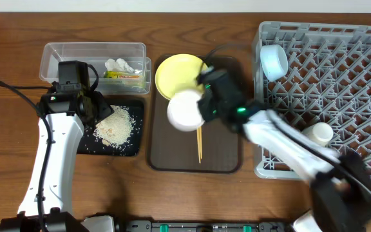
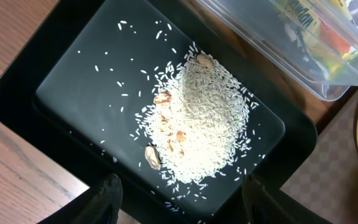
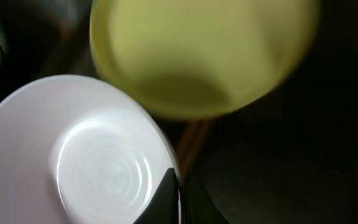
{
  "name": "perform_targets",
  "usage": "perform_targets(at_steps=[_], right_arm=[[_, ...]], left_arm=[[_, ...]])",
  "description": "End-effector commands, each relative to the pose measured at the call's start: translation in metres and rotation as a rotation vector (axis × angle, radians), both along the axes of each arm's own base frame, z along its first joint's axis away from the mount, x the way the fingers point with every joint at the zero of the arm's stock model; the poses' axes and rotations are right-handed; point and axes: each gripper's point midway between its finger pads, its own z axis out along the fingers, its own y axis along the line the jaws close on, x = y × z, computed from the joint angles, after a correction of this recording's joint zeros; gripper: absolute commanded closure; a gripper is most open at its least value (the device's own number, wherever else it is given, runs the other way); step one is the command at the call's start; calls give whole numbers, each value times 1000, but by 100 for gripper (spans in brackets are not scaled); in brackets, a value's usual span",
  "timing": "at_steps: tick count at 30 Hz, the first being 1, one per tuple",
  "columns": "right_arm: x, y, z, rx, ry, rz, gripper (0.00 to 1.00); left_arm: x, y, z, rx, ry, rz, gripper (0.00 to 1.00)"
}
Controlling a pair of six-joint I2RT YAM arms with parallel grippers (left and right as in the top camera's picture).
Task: Sort waste into correct bins and load items into the dishwasher rack
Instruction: 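Grasp the white bowl rim with the right gripper and lift, then set the white bowl upright in the rack and release it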
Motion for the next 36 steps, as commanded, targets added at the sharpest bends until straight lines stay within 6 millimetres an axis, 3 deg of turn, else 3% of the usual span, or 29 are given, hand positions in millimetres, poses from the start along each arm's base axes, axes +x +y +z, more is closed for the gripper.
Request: perform_targets(at_steps=[1,6,11,14,16,19,21,28,36], right_arm=[[26,-56,69,-39,-196,-143,99],[48,-146,111,-199,-346,-333,99],[65,-247,143,-511,-478,-559,99],[73,-296,171,-702,-567,-662,99],[81,-317,187,-823,-616,-661,99],[90,-341,199,-958,-657,-651,99],[97,-353,196,-1048,-648,-621,99],[120,-389,152,-1156,-585,-620,99],[142,-389,99,-1129,-568,-618,99]], left_arm=[[-3,1,-3,-4,10,16,35],[-3,1,-3,-4,10,16,35],[-2,1,-3,-4,7,16,35],[-2,1,-3,-3,6,16,35],[-2,1,-3,-3,6,16,35],[-2,1,-3,-4,6,16,35],[-2,1,-3,-3,6,16,35],[-1,1,-3,-4,3,16,35],[-1,1,-3,-4,3,17,35]])
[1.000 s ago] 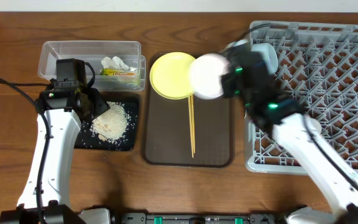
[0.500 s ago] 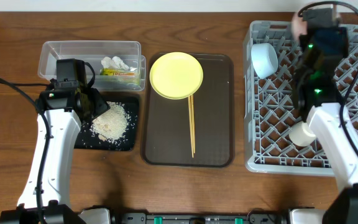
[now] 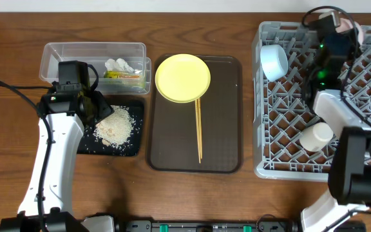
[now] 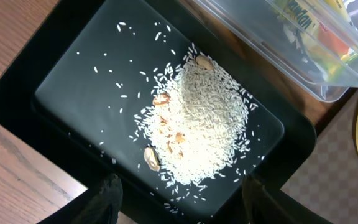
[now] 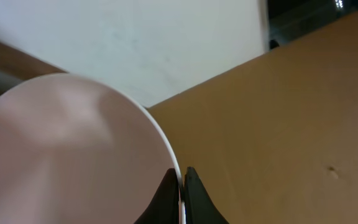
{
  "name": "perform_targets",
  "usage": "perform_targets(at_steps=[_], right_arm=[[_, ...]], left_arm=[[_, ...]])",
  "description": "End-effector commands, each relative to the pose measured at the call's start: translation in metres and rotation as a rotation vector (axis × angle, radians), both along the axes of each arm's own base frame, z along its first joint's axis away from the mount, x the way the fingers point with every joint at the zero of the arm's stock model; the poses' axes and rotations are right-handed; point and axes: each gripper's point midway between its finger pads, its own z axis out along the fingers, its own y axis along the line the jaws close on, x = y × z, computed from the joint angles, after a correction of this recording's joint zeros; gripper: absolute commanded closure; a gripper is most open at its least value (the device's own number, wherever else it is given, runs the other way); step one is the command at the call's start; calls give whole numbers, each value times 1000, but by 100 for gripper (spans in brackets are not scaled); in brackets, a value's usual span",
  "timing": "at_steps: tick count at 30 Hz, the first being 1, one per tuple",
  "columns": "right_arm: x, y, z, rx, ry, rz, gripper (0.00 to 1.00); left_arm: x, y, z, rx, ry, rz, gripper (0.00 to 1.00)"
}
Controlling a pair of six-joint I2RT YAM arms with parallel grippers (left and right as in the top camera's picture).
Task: Sort waste into correct bins and load items into the dishwasher rack
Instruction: 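Set the white bowl upright in the rack and release it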
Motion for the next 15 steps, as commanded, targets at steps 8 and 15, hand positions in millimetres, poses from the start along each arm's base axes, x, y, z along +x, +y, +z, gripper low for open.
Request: perform_targets(at_steps=[8,15], right_arm=[[11,16,-34,100,-26,17,99],[15,42,-44,129,3,70,99]], left_arm=[[-3,1,-3,-4,8,16,35],[-3,1,-3,-4,8,16,35]])
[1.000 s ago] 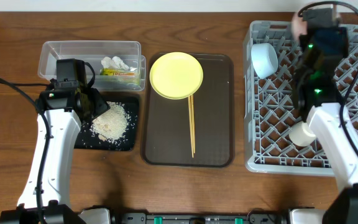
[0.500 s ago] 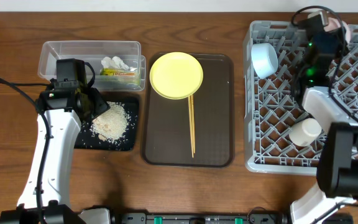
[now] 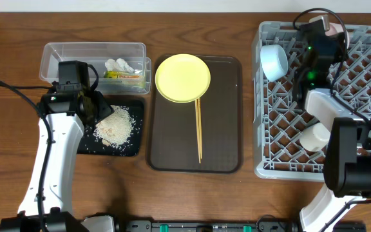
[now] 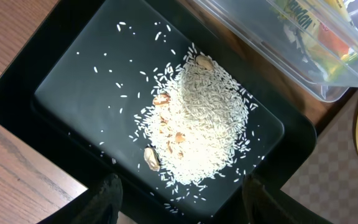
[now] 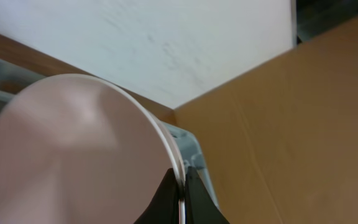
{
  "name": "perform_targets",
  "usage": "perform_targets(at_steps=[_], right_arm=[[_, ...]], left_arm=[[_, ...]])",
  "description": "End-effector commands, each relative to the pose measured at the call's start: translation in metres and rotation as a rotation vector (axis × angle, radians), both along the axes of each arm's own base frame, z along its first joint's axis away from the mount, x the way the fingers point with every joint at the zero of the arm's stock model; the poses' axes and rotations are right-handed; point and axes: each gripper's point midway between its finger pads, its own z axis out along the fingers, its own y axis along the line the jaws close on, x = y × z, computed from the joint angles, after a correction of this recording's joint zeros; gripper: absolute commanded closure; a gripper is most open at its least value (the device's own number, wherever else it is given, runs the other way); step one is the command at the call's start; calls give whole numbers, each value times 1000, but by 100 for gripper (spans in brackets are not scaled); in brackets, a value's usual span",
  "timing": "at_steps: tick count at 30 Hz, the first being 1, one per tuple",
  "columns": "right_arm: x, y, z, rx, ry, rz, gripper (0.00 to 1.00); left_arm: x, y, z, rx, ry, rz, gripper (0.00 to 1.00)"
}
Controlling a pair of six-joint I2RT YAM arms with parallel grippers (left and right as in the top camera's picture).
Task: Sort waste into correct bins and load items into the dishwasher rack
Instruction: 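Set the white bowl upright in the rack and release it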
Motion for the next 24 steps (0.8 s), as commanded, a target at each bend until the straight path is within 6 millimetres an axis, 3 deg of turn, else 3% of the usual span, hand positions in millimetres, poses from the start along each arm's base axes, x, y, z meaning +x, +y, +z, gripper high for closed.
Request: perform_targets(at_steps=[1,12,15,19,24], right_arm=[[5,20,-16,39,28,45,99],[-9,28,-48,200,50,-29,99],[-15,36,-51,269,21,-58,92],[-19,52,-48,334,8,-46,90],[-31,59,-34,430,-32,-68,65]], left_arm=[[-2,1,-2,-4,8,16,35],[-2,1,-2,-4,8,16,35],[-2,1,-2,-4,8,16,35],[-3,1,-3,-4,8,16,35],[-3,1,-3,-4,8,16,35]])
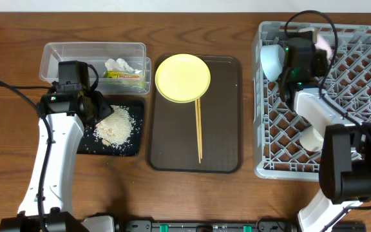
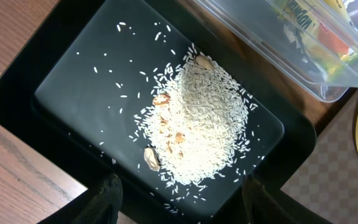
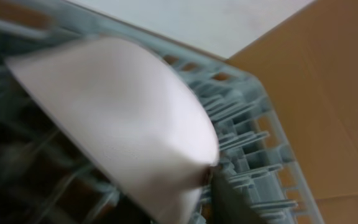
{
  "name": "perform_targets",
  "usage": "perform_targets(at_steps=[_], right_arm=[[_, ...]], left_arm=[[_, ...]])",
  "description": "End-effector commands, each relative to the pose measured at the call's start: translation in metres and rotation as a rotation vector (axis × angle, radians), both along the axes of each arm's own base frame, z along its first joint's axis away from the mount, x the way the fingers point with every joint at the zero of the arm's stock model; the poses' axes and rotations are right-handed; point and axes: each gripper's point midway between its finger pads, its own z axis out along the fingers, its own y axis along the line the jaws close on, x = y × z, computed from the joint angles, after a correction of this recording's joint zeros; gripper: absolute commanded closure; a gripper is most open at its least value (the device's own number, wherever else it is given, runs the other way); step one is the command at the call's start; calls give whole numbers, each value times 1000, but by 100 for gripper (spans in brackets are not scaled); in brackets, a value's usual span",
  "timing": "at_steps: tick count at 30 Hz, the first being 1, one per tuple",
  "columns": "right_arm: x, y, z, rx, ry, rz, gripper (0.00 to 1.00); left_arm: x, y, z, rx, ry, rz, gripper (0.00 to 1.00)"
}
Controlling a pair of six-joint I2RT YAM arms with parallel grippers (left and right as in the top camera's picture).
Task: Sort waste into correct bins and load items into the dishwasher rack
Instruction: 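Set the white bowl upright in the rack and release it, then move the right gripper to the wooden chopsticks on the brown tray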
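Observation:
My right gripper (image 3: 207, 186) is shut on the rim of a white bowl (image 3: 123, 118), which is tilted down among the tines of the grey dishwasher rack (image 1: 359, 96) at its far left; the bowl (image 1: 326, 41) shows beside the gripper (image 1: 303, 57) from overhead. A yellow plate (image 1: 182, 78) and a pair of chopsticks (image 1: 198, 129) lie on the brown tray (image 1: 227, 154). My left gripper (image 2: 182, 199) hangs open over the black tray (image 2: 61, 68) of rice (image 2: 197, 124).
A second pale bowl (image 1: 272, 61) stands on edge in the rack's far left, and a white cup (image 1: 315, 138) lies nearer the front. A clear bin (image 1: 76, 53) holding wrappers sits behind the black tray (image 1: 85, 147).
My right gripper has tipped downward, and the white bowl has gone from above the rack's far edge to down among its tines. The left arm has not moved.
My right gripper held the white bowl over the brown tray beside the yellow plate. Then it held the bowl up over the rack's far side, then further left there. Now the bowl is down in the rack. The left gripper stayed open over the rice.

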Motion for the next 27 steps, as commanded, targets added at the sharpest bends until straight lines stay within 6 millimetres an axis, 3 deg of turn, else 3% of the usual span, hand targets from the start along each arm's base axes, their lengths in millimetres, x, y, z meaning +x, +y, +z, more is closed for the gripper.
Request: perform_targets(at_steps=[1,5,8,12,15,18,23,27], right_arm=[[-4,18,17,147,-97,13,62],[-18,32,19,236,-28,82,45],[-28,49,23,316,21,167,41],[-44,101,27,522,96,389,42],[-62,155,34,767,130,539,48],[-81,203,35,931,201,656,48],[-109,257,19,958,330,745,45],[-129,294,-8,916,436,787,45]], left_arm=[[-3,1,-3,-4,8,16,35],[-3,1,-3,-4,9,16,35],[-3,1,-3,-4,9,16,35],[-3,1,-3,-4,8,16,28],[-2,1,-2,-4,8,16,28],[-2,1,-2,-4,8,16,27],[-2,1,-2,-4,7,16,27],[-2,1,-2,-4,7,16,27]])
